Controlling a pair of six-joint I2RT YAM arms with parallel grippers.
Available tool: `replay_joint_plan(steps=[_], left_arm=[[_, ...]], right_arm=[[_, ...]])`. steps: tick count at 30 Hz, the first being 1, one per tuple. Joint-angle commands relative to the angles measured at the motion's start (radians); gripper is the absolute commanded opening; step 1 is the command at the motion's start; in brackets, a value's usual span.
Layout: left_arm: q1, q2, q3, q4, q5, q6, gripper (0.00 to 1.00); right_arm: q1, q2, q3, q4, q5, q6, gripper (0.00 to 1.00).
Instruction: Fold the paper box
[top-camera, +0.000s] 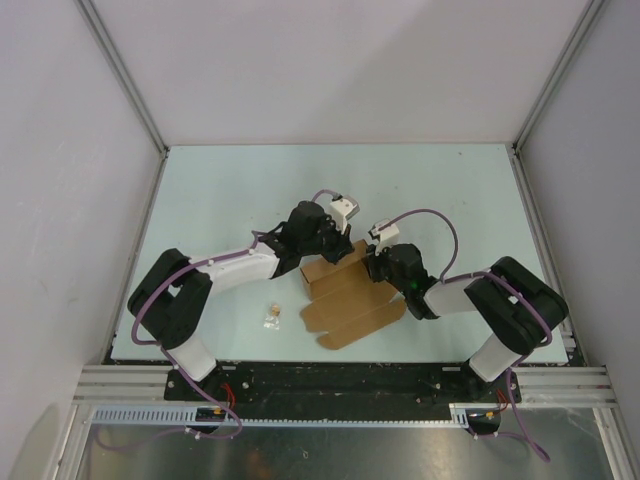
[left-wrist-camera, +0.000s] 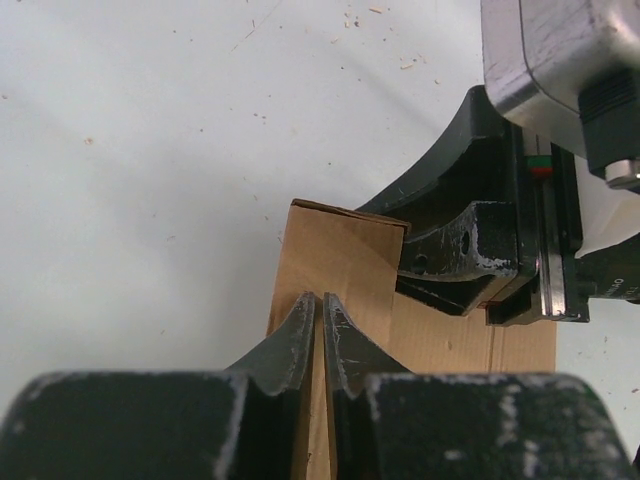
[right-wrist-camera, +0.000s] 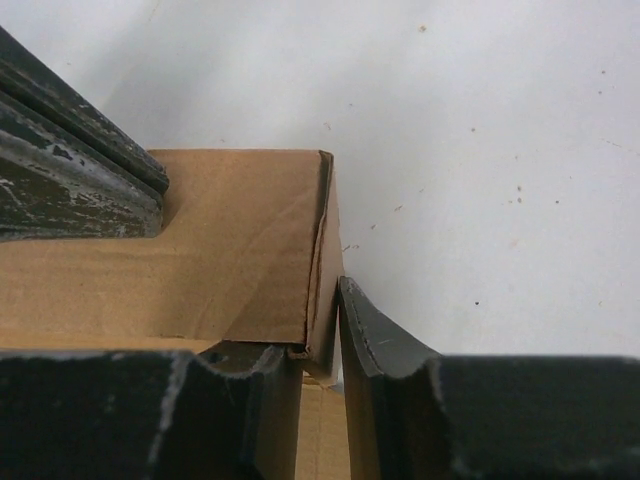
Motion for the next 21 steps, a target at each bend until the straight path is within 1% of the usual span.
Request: replay_joint_plan(steps=[1, 7, 9, 11, 12, 18, 21], left_arm=[[-0.006, -0.004, -0.030, -0.063, 0.029, 0.026, 0.10], [-0.006, -0.004, -0.030, -0.061, 0.032, 0.026, 0.10], [-0.008, -0.006, -0.032, -0.061, 0.033, 0.026, 0.10], [-0.008, -0.006, -0.032, -0.061, 0.033, 0.025, 0.10], [-0.008, -0.006, -0.033, -0.061, 0.035, 0.025, 0.10], [-0.008, -0.006, -0.035, -0.061, 0.035, 0.025, 0.10], [-0.008, -0.008, -0.035, -0.061, 0.033, 0.023, 0.10]], right_arm=[[0.016, 0.016, 0.003, 0.092, 0.016, -0.010, 0.22], [0.024, 0.016, 0.003, 0.093, 0.027, -0.017, 0.15], [0.026, 0.014, 0.003, 0.093, 0.032, -0.017, 0.10], [0.026, 0.014, 0.003, 0.093, 0.035, -0.017, 0.01], [0.027, 0.014, 0.003, 0.092, 0.036, -0.017, 0.00], [0.027, 0.013, 0.001, 0.089, 0.030, -0.017, 0.00], [0.030, 0.008, 0.001, 0.086, 0.023, -0.016, 0.16]])
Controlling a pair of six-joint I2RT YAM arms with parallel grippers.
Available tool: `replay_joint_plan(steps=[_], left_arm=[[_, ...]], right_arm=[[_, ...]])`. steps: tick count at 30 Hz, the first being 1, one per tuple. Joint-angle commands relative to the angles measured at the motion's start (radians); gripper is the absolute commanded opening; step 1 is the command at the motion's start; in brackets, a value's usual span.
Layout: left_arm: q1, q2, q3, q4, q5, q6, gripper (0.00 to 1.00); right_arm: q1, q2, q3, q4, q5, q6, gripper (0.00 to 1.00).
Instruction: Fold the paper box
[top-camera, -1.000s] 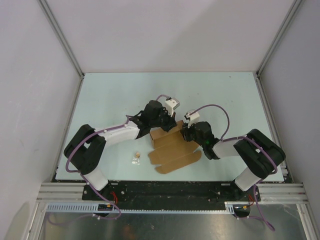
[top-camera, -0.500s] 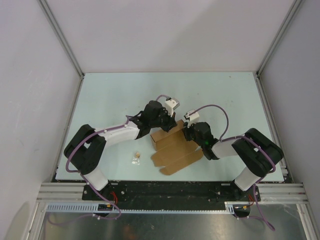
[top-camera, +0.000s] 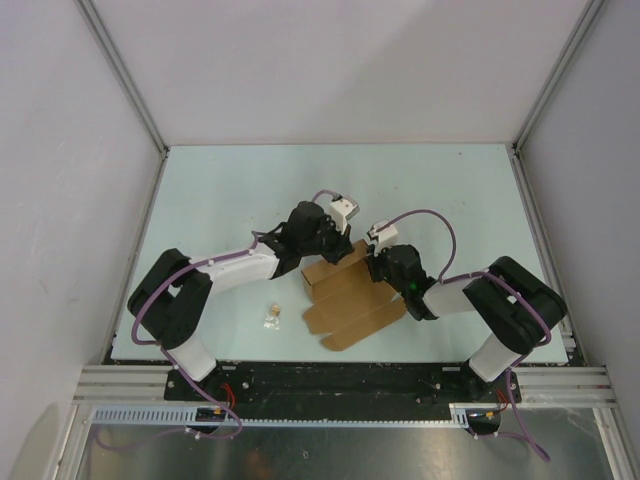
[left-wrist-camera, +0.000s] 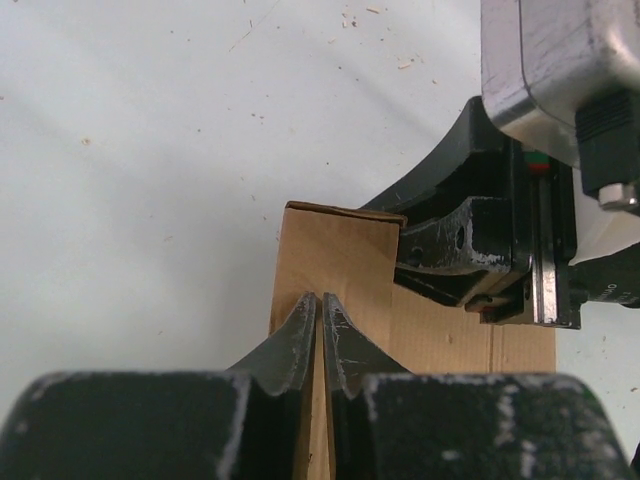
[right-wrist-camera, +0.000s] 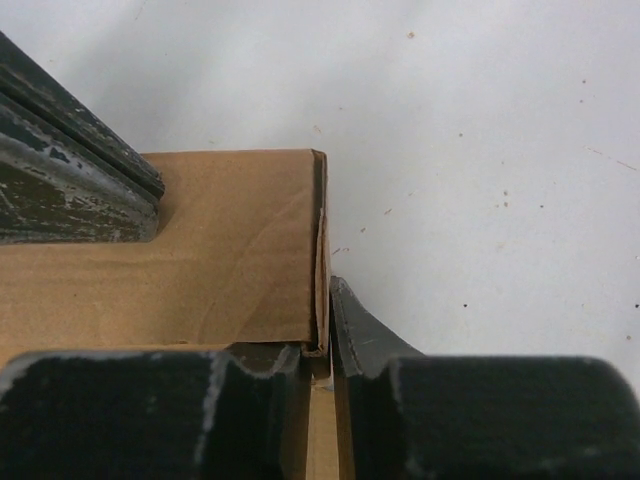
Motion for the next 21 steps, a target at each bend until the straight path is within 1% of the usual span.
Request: replay_joint_plan(steps=[1, 4, 5, 12, 16, 21], left_arm=[[-0.008, -0.008, -0.032, -0.069, 0.029, 0.022, 0.10], [-0.008, -0.011, -0.033, -0.069, 0.022, 0.019, 0.10], [-0.008, -0.011, -0.035, -0.069, 0.018, 0.017, 0.09], [-0.008, -0.046, -0.043, -0.069, -0.013, 0.002, 0.09], [-0.008, -0.099, -0.049, -0.072, -0.043, -0.015, 0.10], [-0.008, -0.133, -0.041, -0.084, -0.059, -0.021, 0.11]], right_arm=[[0.014, -0.007, 0.003, 0.067, -0.026, 0.015, 0.26], [0.014, -0.032, 0.001, 0.052, -0.047, 0.007, 0.40], [0.015, -0.042, 0.003, 0.031, -0.058, 0.006, 0.42], [0.035, -0.174, 0.000, -0.104, -0.059, -0.006, 0.43], [0.035, -0.250, 0.000, -0.189, -0.053, 0.007, 0.46], [0.040, -0.334, -0.005, -0.304, -0.081, 0.015, 0.49]])
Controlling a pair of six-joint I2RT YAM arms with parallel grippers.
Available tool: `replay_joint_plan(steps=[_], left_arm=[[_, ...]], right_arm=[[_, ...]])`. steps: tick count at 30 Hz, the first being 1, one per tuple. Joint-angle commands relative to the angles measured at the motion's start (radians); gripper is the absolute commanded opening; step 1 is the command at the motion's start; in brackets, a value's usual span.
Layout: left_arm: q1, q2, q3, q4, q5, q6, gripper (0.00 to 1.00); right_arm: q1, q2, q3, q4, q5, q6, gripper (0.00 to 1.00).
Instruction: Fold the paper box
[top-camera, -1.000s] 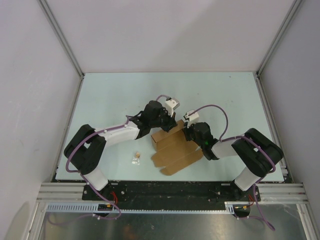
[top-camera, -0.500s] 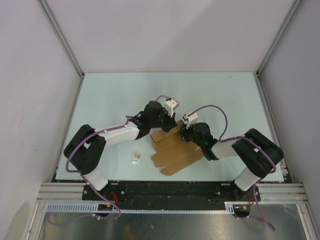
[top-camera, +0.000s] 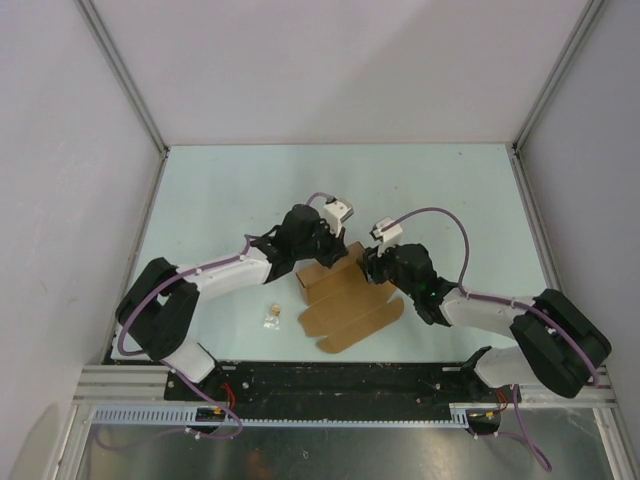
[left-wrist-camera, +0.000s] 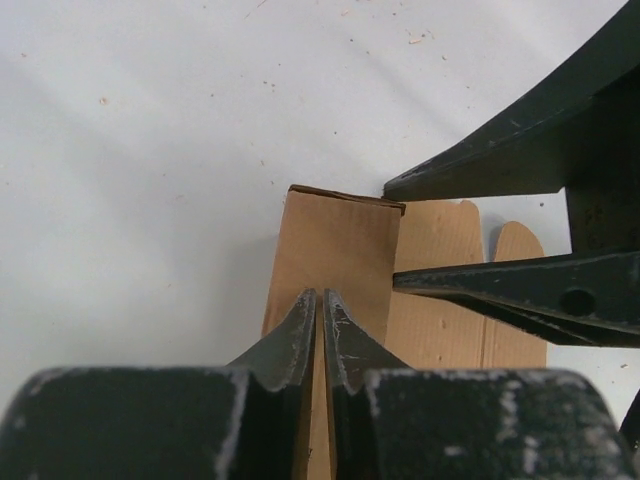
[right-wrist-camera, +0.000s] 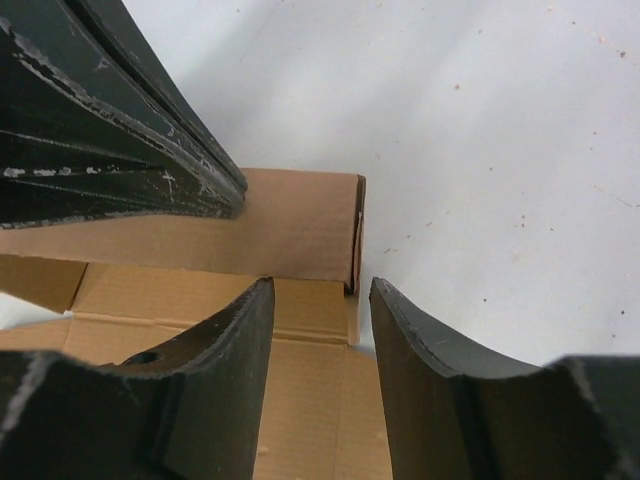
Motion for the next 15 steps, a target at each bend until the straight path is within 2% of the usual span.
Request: replay_joint_plan(steps=[1, 5, 11, 14, 15], left_arm=[[-0.005, -0.058, 0.001, -0.044, -0.020, -0.009, 0.11], [-0.005, -0.062, 0.001, -0.048, -0.020, -0.020, 0.11], [-0.005, -0.111, -0.037, -0.048, -0.027, -0.040, 0.11], [-0.007, -0.170, -0.062, -0.050, -0.041, -0.057, 0.11], [-0.007, -0.211, -0.069, -0.053, -0.056, -0.061, 0.11]], right_arm=[[0.009, -0.073, -0.003, -0.108, -0.025, 0.014, 0.49], [0.015, -0.162, -0.039, -0.159, -0.035, 0.033, 0.50], [0.016, -0.410, -0.079, -0.263, 0.026, 0.109, 0.47], [0.010, -0.492, -0.083, -0.273, 0.044, 0.154, 0.34], [0.010, -0.497, -0.079, -0.268, 0.041, 0.158, 0.26]])
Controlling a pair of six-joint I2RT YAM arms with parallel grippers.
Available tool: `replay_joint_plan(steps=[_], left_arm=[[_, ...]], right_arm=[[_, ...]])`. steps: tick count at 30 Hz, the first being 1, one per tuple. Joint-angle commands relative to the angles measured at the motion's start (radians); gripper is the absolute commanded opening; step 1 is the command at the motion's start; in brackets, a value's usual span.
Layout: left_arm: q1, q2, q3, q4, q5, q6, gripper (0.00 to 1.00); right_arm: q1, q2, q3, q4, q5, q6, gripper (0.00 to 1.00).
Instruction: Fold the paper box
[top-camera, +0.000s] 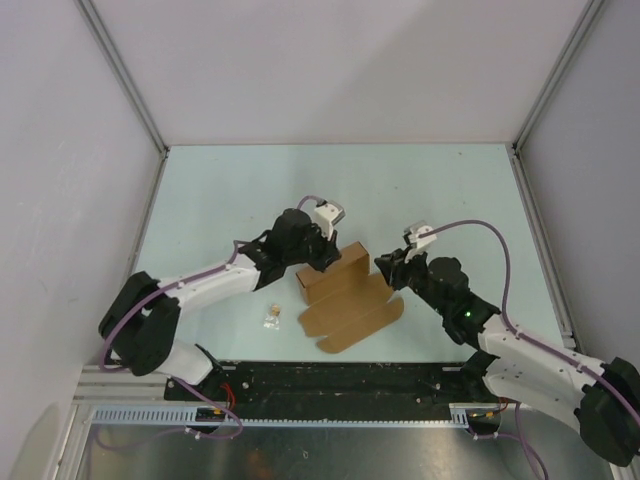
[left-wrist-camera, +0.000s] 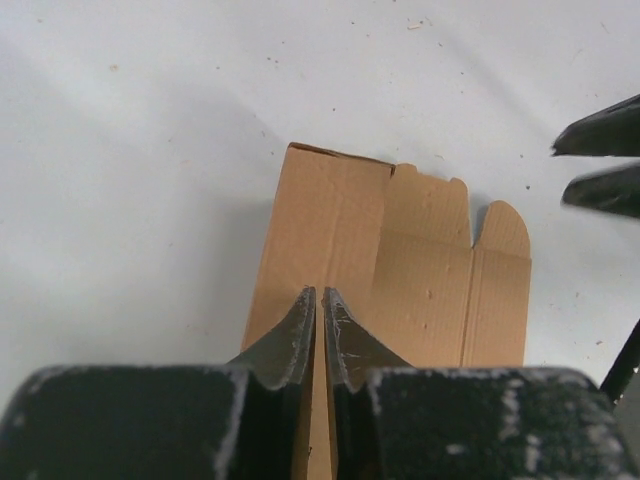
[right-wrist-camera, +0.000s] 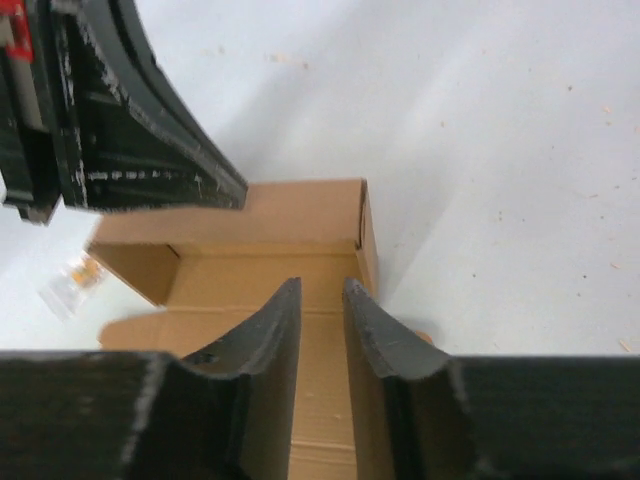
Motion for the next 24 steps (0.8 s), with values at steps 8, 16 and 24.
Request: replay_joint_plan(steps=[8, 16, 24], left_arm=[[-0.008, -0.304, -0.142, 0.003, -0.086, -0.110, 0.06], [-0.034, -0.362, -0.207, 0.003, -0.084, -0.129, 0.00], [-0.054, -0.373, -0.239, 0.003, -0.109, -0.133, 0.00]], right_arm=[[-0.006, 0.110, 0.093, 0.047, -0.015, 0.102, 0.00], [-0.027, 0.274, 0.146, 0.196, -0.090, 0.106, 0.00], [-0.052, 0.365, 0.173, 0.250, -0.147, 0.113, 0.00]])
